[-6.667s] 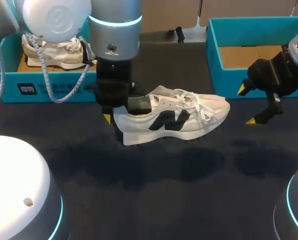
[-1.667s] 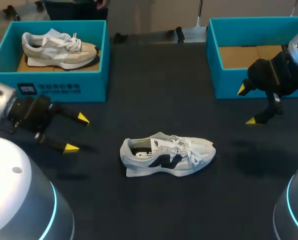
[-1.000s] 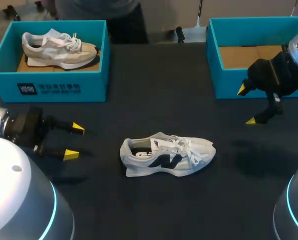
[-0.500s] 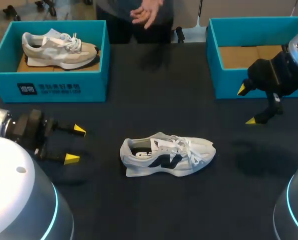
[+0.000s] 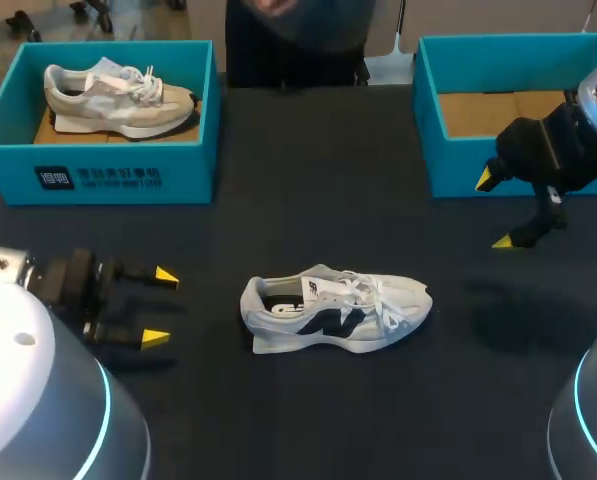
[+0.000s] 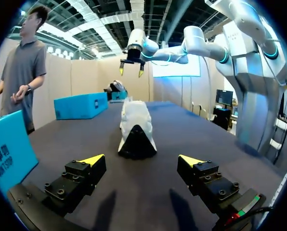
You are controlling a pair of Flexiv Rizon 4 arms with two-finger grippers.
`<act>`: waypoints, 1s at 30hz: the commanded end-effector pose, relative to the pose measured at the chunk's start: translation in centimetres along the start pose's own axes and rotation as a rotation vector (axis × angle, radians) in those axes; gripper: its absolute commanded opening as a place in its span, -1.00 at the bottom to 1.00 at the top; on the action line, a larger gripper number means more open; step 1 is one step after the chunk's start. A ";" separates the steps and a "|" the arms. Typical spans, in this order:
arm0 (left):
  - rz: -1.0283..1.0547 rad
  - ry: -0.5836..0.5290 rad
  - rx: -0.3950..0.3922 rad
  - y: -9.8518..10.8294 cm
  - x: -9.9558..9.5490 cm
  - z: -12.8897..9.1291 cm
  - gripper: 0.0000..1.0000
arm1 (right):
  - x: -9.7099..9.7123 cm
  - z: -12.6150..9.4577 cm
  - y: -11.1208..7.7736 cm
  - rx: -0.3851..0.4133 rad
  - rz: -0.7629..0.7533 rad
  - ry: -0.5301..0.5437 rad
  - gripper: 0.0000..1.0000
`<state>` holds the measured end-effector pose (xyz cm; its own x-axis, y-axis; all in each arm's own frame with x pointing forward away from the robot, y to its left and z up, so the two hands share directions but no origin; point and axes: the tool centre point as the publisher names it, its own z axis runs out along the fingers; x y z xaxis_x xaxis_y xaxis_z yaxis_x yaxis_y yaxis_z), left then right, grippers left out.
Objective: Take the shoe out of the shoebox, open the shoe tongue, remove and reinsert the insole, then place the shoe into the shoebox
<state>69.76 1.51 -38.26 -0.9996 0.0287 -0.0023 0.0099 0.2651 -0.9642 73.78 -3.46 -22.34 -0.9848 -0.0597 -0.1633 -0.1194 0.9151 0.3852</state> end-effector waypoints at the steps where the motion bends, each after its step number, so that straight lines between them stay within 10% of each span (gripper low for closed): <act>1: -0.033 0.001 0.051 1.1 0.0 0.6 1.00 | 0.0 0.1 0.0 0.004 0.001 0.000 1.00; 30: 0.013 -0.026 -0.023 -1.9 1.1 5.1 1.00 | 0.0 0.1 0.0 0.004 0.001 0.000 1.00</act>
<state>68.85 -2.96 -38.02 -0.9995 0.0239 -0.0198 0.0255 0.2691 -0.9628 73.78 -3.46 -22.34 -0.9848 -0.0598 -0.1634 -0.1195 0.9151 0.3851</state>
